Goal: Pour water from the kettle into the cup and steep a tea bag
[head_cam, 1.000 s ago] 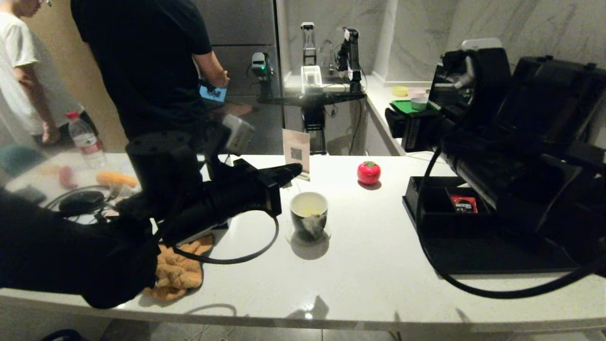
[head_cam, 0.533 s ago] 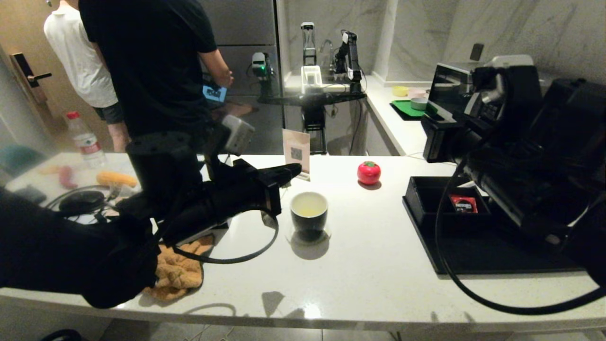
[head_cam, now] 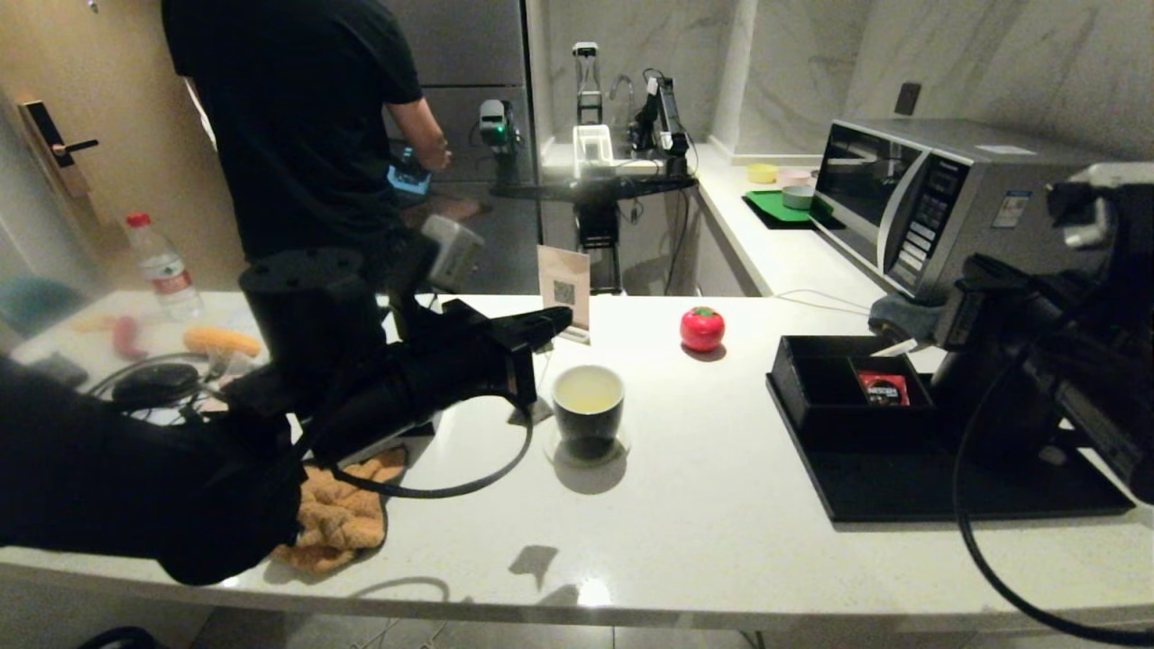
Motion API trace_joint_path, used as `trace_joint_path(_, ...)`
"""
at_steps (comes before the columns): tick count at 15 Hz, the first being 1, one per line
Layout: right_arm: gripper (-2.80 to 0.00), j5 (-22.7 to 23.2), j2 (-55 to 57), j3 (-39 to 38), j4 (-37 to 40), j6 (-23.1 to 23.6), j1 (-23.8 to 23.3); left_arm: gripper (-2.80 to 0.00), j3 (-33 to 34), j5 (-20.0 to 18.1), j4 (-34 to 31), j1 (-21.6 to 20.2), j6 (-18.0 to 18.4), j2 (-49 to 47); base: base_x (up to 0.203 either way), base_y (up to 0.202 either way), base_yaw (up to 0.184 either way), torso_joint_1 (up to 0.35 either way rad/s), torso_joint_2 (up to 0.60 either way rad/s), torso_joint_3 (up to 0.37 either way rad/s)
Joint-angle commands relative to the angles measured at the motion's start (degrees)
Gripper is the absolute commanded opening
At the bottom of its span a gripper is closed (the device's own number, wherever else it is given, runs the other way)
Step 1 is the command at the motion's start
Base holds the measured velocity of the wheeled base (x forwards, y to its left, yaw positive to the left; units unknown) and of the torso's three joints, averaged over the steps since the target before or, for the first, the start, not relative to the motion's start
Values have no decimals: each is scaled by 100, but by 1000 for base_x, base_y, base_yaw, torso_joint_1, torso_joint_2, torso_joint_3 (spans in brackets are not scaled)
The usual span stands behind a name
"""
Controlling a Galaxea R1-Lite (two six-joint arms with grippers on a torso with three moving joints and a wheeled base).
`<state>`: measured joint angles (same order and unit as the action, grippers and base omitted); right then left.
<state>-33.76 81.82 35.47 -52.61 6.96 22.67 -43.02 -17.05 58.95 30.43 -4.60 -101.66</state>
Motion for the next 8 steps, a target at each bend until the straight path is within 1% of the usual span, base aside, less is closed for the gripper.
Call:
trace_joint_path(1, -280, -23, -684, -605, -30, 10, -325, -280, 3, -8, 37, -1, -5, -3, 0, 0, 0, 0, 0, 0)
trace_joint_path(3, -280, -25, -1190, -1090, -36, 14, -630, -280, 4, 0, 46, -2, -5, 6, 0, 0, 0, 0, 0, 0)
trace_joint_path(8, -280, -19, -2363, -2340, -37, 8, -1732, -280, 39, 71, 55, -11, -5, 23, 0, 0, 0, 0, 0, 0)
